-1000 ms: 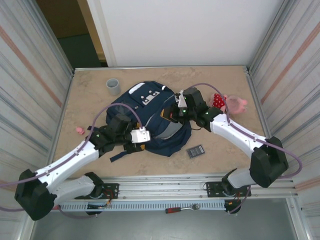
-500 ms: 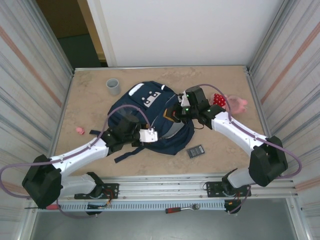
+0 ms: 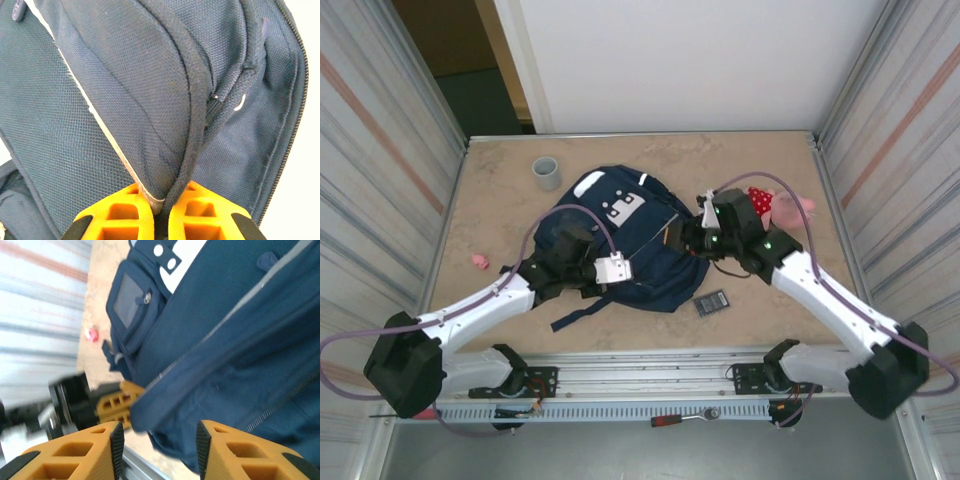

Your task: Pack books, pencil case, and school supplies into a backpack

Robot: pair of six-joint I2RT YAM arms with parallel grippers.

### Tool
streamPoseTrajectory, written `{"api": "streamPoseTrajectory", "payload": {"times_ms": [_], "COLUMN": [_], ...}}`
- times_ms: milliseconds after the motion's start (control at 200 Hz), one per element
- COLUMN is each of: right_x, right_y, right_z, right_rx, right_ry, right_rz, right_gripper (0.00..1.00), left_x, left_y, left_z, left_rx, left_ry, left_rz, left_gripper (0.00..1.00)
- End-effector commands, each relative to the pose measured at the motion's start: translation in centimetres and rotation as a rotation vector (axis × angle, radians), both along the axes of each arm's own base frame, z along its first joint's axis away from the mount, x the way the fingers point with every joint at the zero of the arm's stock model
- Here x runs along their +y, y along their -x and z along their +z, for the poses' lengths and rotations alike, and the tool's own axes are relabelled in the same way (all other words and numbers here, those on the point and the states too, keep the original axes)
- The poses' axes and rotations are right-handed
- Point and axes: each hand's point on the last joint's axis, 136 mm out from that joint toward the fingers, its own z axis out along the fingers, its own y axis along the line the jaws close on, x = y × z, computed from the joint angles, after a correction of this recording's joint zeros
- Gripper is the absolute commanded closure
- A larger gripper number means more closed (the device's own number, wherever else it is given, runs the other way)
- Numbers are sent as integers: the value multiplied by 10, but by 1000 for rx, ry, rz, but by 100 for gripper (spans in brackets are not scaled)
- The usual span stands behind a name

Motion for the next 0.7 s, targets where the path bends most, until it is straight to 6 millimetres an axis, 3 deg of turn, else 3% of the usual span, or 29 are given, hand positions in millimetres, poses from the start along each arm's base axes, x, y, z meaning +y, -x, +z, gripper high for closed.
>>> {"api": "streamPoseTrajectory", "payload": {"times_ms": [0, 145, 316, 431, 506, 697], "right_x": [-12, 18, 50, 69, 71, 54], "right_y": [29, 56, 60, 62, 58, 37], "right_z": [-26, -44, -59, -56, -53, -48], "right_rx": [-58, -62, -76, -100, -95, -51], "right_ry": [163, 173, 250, 296, 301, 276], "right_rz": [89, 263, 394, 423, 358, 59], "right_gripper": [59, 59, 57, 55, 54, 52], "left_x": [-5, -3, -2, -5, -8, -15], "left_y": [15, 10, 5, 4, 3, 6], "left_z": [17, 29, 30, 29, 28, 28], "left_rx": [168, 220, 239, 272, 318, 505], "left_ry": [114, 176, 191, 200, 211, 241], "left_rz": [12, 22, 36, 45, 71, 178], "left_gripper": [100, 100, 100, 100, 100, 100]}}
